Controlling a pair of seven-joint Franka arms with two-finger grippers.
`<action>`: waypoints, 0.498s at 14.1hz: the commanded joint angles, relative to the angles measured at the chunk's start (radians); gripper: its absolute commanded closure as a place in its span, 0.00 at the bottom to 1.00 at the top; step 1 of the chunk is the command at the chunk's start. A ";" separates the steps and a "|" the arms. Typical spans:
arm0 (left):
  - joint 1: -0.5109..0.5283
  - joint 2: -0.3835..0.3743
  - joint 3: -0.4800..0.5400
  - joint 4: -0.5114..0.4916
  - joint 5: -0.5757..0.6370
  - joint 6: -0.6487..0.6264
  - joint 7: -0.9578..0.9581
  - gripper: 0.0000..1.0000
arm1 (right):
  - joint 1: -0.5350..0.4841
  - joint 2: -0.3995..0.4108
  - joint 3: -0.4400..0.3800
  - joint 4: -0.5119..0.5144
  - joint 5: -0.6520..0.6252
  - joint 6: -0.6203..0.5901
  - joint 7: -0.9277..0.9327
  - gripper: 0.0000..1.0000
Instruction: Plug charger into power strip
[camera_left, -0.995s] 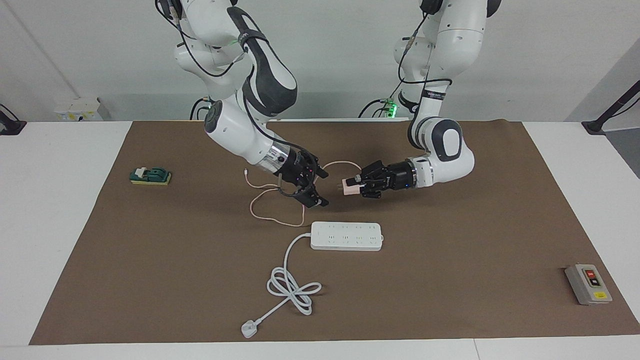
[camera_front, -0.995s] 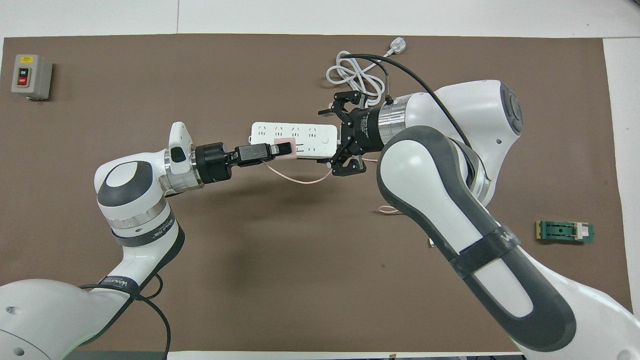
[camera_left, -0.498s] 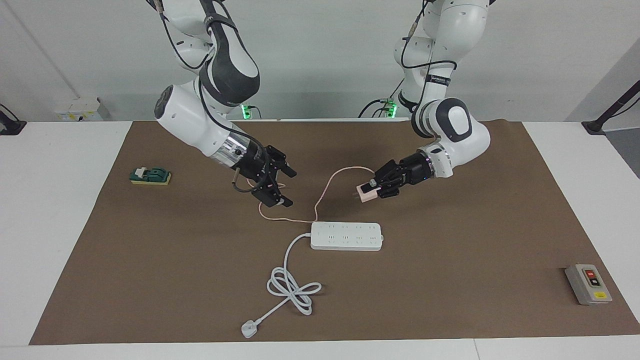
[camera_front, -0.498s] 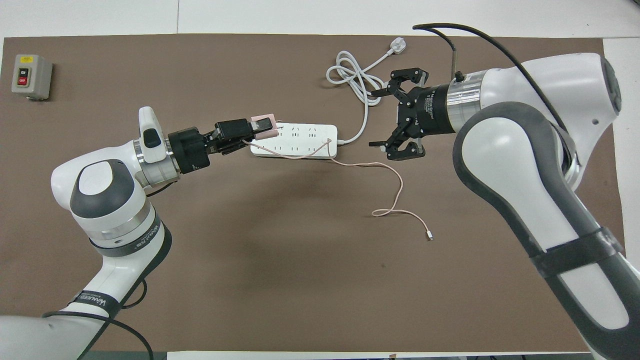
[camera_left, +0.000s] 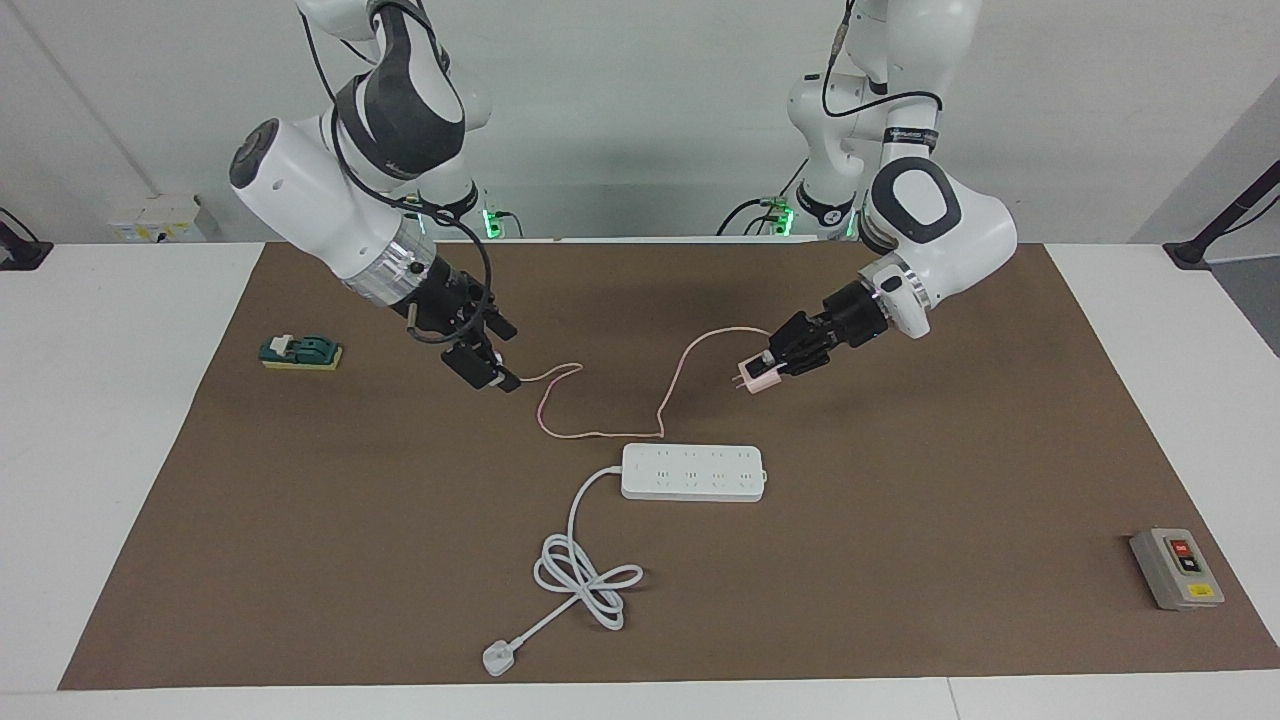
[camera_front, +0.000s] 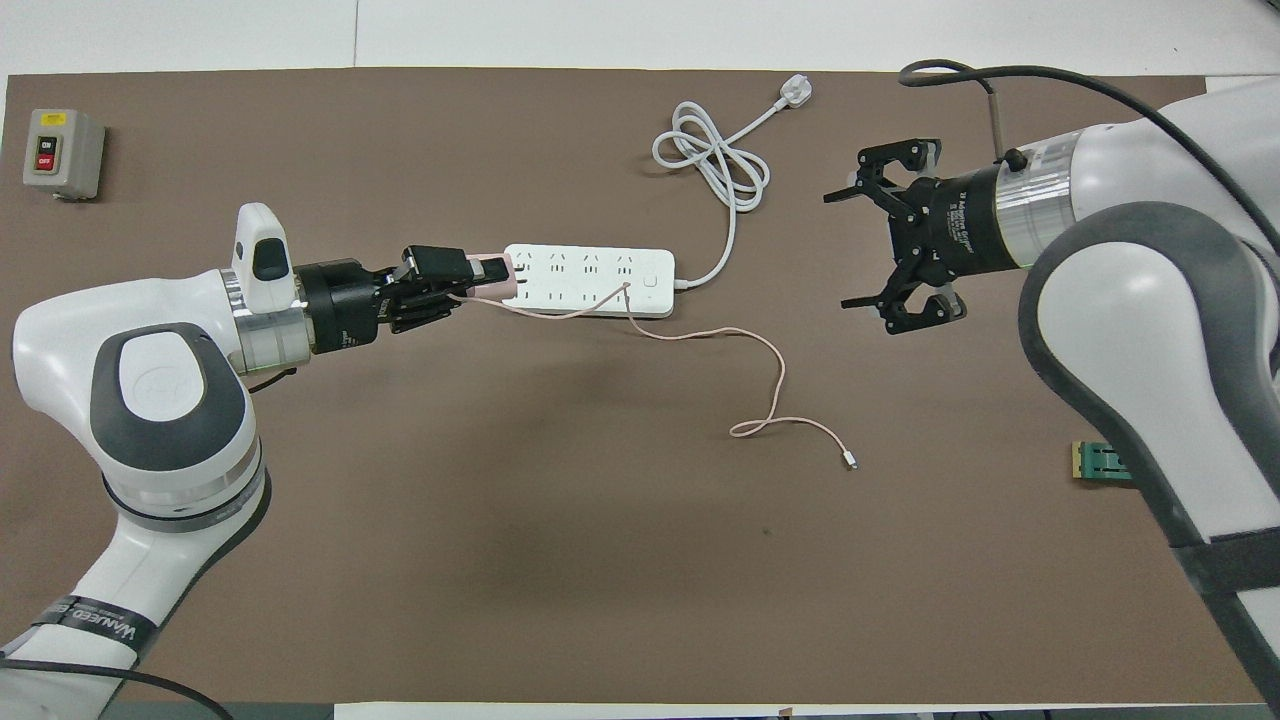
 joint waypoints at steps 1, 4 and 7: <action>0.047 -0.091 -0.005 -0.044 0.294 -0.009 -0.275 1.00 | -0.055 -0.047 0.010 -0.013 -0.087 -0.079 -0.212 0.00; 0.084 -0.098 -0.006 0.044 0.639 -0.156 -0.572 1.00 | -0.095 -0.082 0.011 -0.019 -0.205 -0.147 -0.509 0.00; 0.081 -0.097 -0.006 0.104 0.780 -0.243 -0.720 1.00 | -0.141 -0.108 0.013 -0.019 -0.317 -0.199 -0.818 0.00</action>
